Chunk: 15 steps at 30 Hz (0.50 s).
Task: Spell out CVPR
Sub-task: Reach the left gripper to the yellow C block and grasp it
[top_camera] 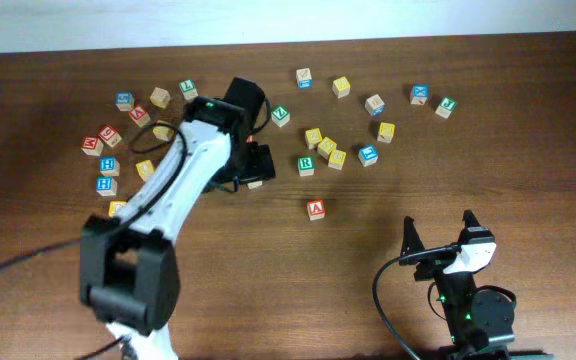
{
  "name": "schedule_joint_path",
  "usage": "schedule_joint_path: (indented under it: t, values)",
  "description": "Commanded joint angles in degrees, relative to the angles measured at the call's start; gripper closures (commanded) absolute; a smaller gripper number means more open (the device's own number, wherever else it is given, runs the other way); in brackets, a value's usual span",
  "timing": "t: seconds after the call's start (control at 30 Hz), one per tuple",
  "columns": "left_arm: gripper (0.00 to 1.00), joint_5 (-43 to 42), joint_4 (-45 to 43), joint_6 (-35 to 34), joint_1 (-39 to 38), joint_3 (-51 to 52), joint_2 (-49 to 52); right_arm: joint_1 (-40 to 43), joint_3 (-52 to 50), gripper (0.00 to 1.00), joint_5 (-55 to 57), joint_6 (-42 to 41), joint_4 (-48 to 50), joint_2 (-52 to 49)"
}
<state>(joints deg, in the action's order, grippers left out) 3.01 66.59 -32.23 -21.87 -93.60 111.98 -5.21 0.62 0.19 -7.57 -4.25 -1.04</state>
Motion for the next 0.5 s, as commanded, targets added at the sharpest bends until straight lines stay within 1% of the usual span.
schedule_joint_path:
  t: [0.0, 0.07, 0.13, 0.17, 0.2, 0.23, 0.27, 0.3, 0.33, 0.4, 0.47]
  values:
    - [0.07, -3.23, -4.66, -1.68, 0.00, -0.83, 6.05, 0.42, -0.31, 0.02, 0.48, -0.37, -0.39, 0.31]
    - [0.09, -3.04, -9.40, -1.68, 0.00, -0.83, 8.48, 0.42, -0.31, 0.02, 0.48, -0.37, -0.39, 0.31]
    - [0.16, -2.25, -12.55, -1.70, 0.00, -0.83, 9.92, 0.42, -0.31, 0.02, 0.48, -0.37, -0.39, 0.31]
    - [0.21, -2.14, -12.85, -1.70, 0.00, -0.83, 10.27, 0.42, -0.31, 0.02, 0.48, -0.37, -0.39, 0.31]
    - [0.21, -2.14, -12.96, -1.68, 0.00, -0.76, 10.43, 0.42, -0.31, 0.01, 0.48, -0.37, -0.39, 0.31]
    - [0.26, -1.09, -13.05, -1.68, 0.00, -0.26, 10.62, 0.42, -0.31, 0.02, 0.48, -0.37, -0.39, 0.31]
    - [0.34, 0.26, -13.27, -1.70, 0.00, 0.42, 10.88, 0.42, -0.31, 0.02, 0.48, -0.37, -0.39, 0.31]
    - [0.46, 0.22, -13.86, -1.70, 0.00, 1.14, 10.93, 0.42, -0.31, 0.02, 0.48, -0.37, -0.39, 0.31]
    - [0.48, 0.20, -14.32, -1.70, 0.00, 1.53, 10.95, 0.42, -0.31, 0.02, 0.48, -0.37, -0.39, 0.31]
    - [0.49, 0.24, -15.28, -1.66, 0.00, 1.53, 10.95, 0.42, -0.31, 0.02, 0.48, -0.37, -0.39, 0.31]
    - [0.41, 0.26, -15.39, -1.66, 0.00, 1.53, 10.99, 0.42, -0.31, 0.02, 0.48, -0.37, -0.39, 0.31]
